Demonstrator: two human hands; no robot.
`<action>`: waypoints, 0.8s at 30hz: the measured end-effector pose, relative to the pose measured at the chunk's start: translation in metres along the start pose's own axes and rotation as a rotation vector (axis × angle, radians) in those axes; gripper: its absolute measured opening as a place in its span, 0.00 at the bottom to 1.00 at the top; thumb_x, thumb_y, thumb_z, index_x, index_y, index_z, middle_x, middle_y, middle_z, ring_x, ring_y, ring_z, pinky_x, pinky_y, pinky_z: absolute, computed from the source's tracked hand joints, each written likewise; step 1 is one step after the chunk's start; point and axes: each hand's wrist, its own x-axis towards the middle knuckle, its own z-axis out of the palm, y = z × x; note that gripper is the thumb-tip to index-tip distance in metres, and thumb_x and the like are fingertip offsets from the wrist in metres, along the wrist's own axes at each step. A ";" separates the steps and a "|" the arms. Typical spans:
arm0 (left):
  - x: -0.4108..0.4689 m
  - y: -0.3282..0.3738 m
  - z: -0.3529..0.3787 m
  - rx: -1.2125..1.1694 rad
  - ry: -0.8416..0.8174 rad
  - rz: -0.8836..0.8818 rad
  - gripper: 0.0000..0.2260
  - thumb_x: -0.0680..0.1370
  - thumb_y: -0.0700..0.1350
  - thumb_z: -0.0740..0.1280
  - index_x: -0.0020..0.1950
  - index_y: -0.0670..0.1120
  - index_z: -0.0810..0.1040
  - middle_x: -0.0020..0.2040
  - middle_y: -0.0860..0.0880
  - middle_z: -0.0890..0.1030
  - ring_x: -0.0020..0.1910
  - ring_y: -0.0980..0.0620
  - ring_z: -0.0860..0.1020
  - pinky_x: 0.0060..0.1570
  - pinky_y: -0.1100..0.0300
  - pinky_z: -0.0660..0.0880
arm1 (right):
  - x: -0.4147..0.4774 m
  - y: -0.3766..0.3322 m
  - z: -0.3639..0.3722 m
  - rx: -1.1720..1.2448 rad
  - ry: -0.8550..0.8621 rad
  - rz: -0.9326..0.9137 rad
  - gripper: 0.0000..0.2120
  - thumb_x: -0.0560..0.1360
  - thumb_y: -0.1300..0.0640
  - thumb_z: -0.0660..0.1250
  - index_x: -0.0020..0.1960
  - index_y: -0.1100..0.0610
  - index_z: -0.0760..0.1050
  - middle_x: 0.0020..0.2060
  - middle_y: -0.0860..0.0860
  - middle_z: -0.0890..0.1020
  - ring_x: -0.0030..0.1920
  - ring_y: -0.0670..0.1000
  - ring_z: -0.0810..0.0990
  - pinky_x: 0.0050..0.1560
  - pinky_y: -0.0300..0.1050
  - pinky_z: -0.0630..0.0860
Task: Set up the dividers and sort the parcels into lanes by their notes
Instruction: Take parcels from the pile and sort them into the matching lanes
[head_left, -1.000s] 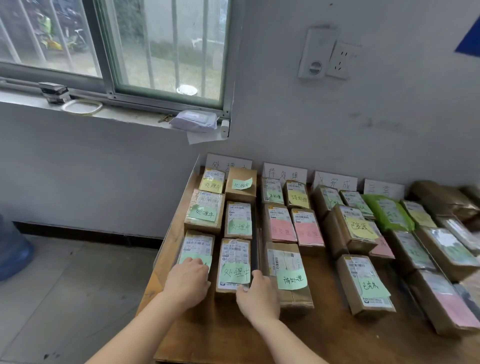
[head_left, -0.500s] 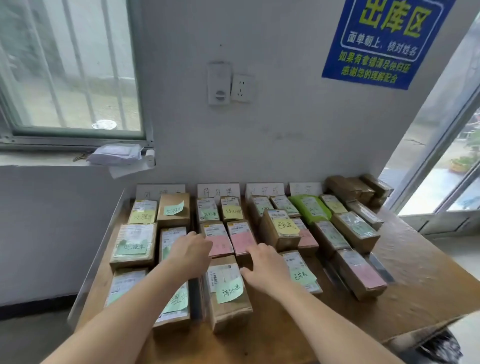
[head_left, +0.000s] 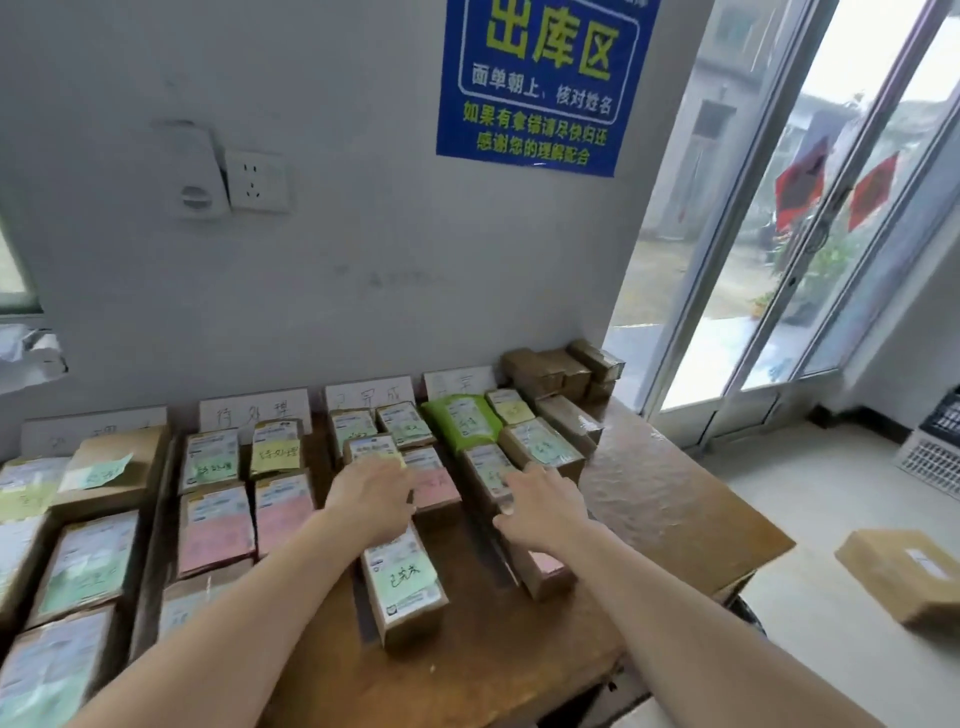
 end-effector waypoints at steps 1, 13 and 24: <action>0.009 0.017 -0.001 0.010 0.005 0.008 0.15 0.80 0.50 0.60 0.65 0.48 0.75 0.61 0.48 0.78 0.60 0.47 0.75 0.58 0.51 0.75 | 0.001 0.018 -0.002 -0.001 -0.003 0.009 0.24 0.76 0.45 0.66 0.68 0.53 0.69 0.62 0.55 0.75 0.63 0.57 0.73 0.61 0.54 0.73; 0.126 0.151 -0.004 -0.034 -0.003 0.092 0.18 0.80 0.53 0.62 0.67 0.48 0.74 0.64 0.48 0.76 0.63 0.48 0.74 0.59 0.51 0.75 | 0.058 0.181 -0.004 0.074 -0.023 0.096 0.23 0.76 0.46 0.65 0.69 0.53 0.69 0.64 0.55 0.73 0.66 0.57 0.71 0.61 0.52 0.74; 0.274 0.216 -0.003 -0.050 -0.040 0.078 0.18 0.81 0.54 0.61 0.68 0.48 0.73 0.66 0.48 0.75 0.66 0.47 0.72 0.59 0.51 0.73 | 0.170 0.282 -0.001 0.081 -0.026 0.094 0.23 0.77 0.46 0.64 0.69 0.53 0.70 0.64 0.55 0.74 0.67 0.57 0.71 0.62 0.51 0.70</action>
